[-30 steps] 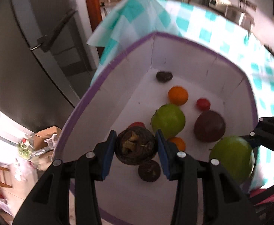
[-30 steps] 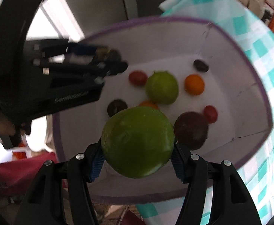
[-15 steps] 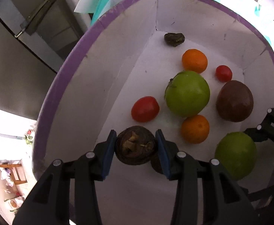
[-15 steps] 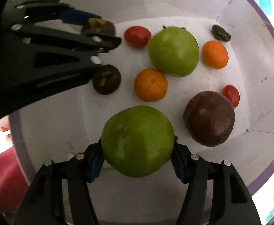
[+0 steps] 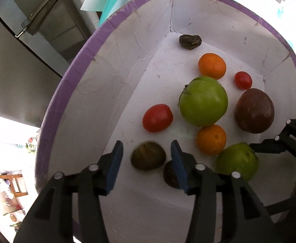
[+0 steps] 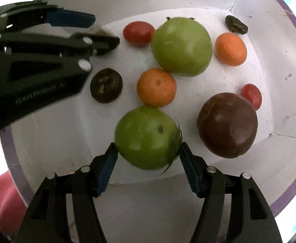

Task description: Organize fruits

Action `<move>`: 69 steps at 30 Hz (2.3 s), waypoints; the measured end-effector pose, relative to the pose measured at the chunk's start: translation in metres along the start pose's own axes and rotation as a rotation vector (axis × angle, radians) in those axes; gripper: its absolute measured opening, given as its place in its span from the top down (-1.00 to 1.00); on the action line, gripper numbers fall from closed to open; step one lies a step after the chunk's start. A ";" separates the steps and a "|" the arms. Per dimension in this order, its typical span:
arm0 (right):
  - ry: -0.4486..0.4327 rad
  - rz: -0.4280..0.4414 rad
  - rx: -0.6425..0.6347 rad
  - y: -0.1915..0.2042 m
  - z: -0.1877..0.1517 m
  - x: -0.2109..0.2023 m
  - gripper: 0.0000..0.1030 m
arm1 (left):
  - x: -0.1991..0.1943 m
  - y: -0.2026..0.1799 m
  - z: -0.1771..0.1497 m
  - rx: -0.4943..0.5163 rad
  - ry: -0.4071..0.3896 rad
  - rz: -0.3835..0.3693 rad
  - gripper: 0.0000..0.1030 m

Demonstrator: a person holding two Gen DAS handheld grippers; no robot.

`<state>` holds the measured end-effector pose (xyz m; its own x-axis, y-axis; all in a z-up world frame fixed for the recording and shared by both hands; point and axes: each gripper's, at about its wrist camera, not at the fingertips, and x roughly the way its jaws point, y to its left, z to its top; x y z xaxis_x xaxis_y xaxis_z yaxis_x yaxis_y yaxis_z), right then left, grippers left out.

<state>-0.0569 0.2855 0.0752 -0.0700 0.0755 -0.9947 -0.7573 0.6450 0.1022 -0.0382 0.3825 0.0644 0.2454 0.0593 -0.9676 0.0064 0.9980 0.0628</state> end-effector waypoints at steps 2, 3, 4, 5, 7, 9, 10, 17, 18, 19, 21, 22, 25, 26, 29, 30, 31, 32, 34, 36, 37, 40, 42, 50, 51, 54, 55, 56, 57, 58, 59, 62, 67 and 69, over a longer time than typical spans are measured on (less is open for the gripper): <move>-0.003 -0.007 0.005 -0.003 -0.002 -0.002 -0.33 | -0.001 0.000 0.000 0.001 -0.003 0.001 -0.09; -0.003 -0.006 0.010 -0.004 -0.002 -0.002 -0.34 | -0.001 -0.001 -0.001 0.003 -0.003 0.003 -0.14; -0.005 -0.003 0.015 -0.003 0.004 -0.004 -0.35 | -0.001 -0.002 -0.001 0.008 -0.003 0.005 -0.18; -0.012 0.000 0.021 -0.006 0.007 -0.006 -0.41 | -0.001 -0.004 -0.003 0.014 -0.002 0.006 -0.20; -0.027 0.002 0.027 -0.010 0.007 -0.010 -0.49 | -0.001 -0.007 -0.005 0.027 -0.002 0.009 -0.33; -0.037 0.000 0.037 -0.012 0.005 -0.014 -0.58 | -0.001 -0.011 -0.007 0.039 0.000 0.017 -0.41; -0.039 0.001 0.043 -0.014 0.004 -0.015 -0.60 | -0.001 -0.013 -0.008 0.042 0.000 0.017 -0.47; -0.130 0.020 0.044 -0.015 -0.006 -0.041 -0.70 | -0.022 -0.021 -0.011 0.018 -0.100 0.010 -0.93; -0.146 0.021 0.047 -0.015 -0.007 -0.045 -0.70 | -0.028 -0.021 -0.012 0.006 -0.126 0.005 -0.97; -0.166 0.022 0.052 -0.015 -0.009 -0.051 -0.70 | -0.037 -0.020 -0.012 -0.010 -0.157 -0.002 -0.97; -0.206 0.020 0.063 -0.018 -0.014 -0.063 -0.70 | -0.047 -0.019 -0.015 -0.027 -0.196 -0.006 -0.97; -0.216 0.017 0.066 -0.020 -0.018 -0.067 -0.70 | -0.054 -0.019 -0.015 -0.036 -0.217 -0.005 -0.97; -0.264 0.017 0.090 -0.020 -0.036 -0.082 -0.70 | -0.076 -0.013 -0.015 -0.073 -0.289 -0.012 -0.97; -0.289 0.014 0.097 -0.023 -0.040 -0.090 -0.70 | -0.087 -0.010 -0.017 -0.094 -0.322 -0.018 -0.97; -0.372 0.005 0.127 -0.021 -0.047 -0.108 -0.70 | -0.111 -0.006 -0.017 -0.135 -0.385 -0.018 -0.97; -0.406 -0.002 0.141 -0.024 -0.049 -0.116 -0.70 | -0.119 -0.005 -0.018 -0.151 -0.399 -0.009 -0.97; -0.431 -0.008 0.152 -0.028 -0.049 -0.121 -0.70 | -0.124 -0.006 -0.018 -0.165 -0.409 0.003 -0.97; -0.471 -0.018 0.171 -0.033 -0.051 -0.131 -0.70 | -0.133 -0.005 -0.019 -0.189 -0.425 0.020 -0.97; -0.526 -0.037 0.200 -0.042 -0.051 -0.143 -0.70 | -0.147 -0.005 -0.019 -0.228 -0.448 0.031 -0.97; -0.579 -0.062 0.231 -0.052 -0.048 -0.152 -0.70 | -0.155 -0.004 -0.022 -0.248 -0.452 0.012 -0.97; -0.599 -0.073 0.247 -0.054 -0.050 -0.159 -0.70 | -0.159 -0.003 -0.021 -0.258 -0.450 0.001 -0.97; -0.666 -0.101 0.305 -0.062 -0.056 -0.177 -0.71 | -0.166 -0.002 -0.021 -0.304 -0.441 0.008 -0.97; -0.695 -0.108 0.341 -0.067 -0.058 -0.180 -0.71 | -0.162 0.002 -0.021 -0.356 -0.384 0.084 -0.97; -0.584 -0.133 0.379 -0.078 -0.047 -0.151 -0.71 | -0.130 -0.009 -0.021 -0.330 -0.256 0.042 -0.97; -0.580 -0.134 0.377 -0.079 -0.046 -0.150 -0.71 | -0.126 -0.012 -0.022 -0.323 -0.242 0.042 -0.97; -0.569 -0.133 0.374 -0.079 -0.044 -0.144 -0.71 | -0.118 -0.017 -0.022 -0.304 -0.214 0.046 -0.97; -0.566 -0.133 0.373 -0.079 -0.044 -0.143 -0.71 | -0.116 -0.019 -0.022 -0.299 -0.209 0.045 -0.97; -0.563 -0.130 0.374 -0.079 -0.044 -0.142 -0.71 | -0.116 -0.019 -0.022 -0.296 -0.207 0.044 -0.97; -0.561 -0.129 0.375 -0.079 -0.044 -0.141 -0.71 | -0.115 -0.020 -0.022 -0.294 -0.205 0.043 -0.97; -0.558 -0.128 0.376 -0.079 -0.044 -0.140 -0.71 | -0.115 -0.021 -0.022 -0.294 -0.204 0.039 -0.97; -0.554 -0.126 0.375 -0.079 -0.045 -0.139 -0.71 | -0.115 -0.020 -0.022 -0.293 -0.201 0.035 -0.97; -0.547 -0.123 0.375 -0.077 -0.044 -0.137 -0.71 | -0.113 -0.021 -0.023 -0.287 -0.193 0.034 -0.97; -0.538 -0.121 0.376 -0.073 -0.043 -0.133 -0.71 | -0.108 -0.019 -0.025 -0.284 -0.174 0.022 -0.97; -0.528 -0.124 0.378 -0.071 -0.041 -0.130 -0.71 | -0.106 -0.018 -0.027 -0.284 -0.168 0.018 -0.97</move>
<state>-0.0208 0.1989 0.1965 0.4035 0.2841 -0.8698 -0.4527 0.8881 0.0801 -0.0904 0.3586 0.1597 0.3998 0.0958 -0.9116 -0.2643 0.9643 -0.0145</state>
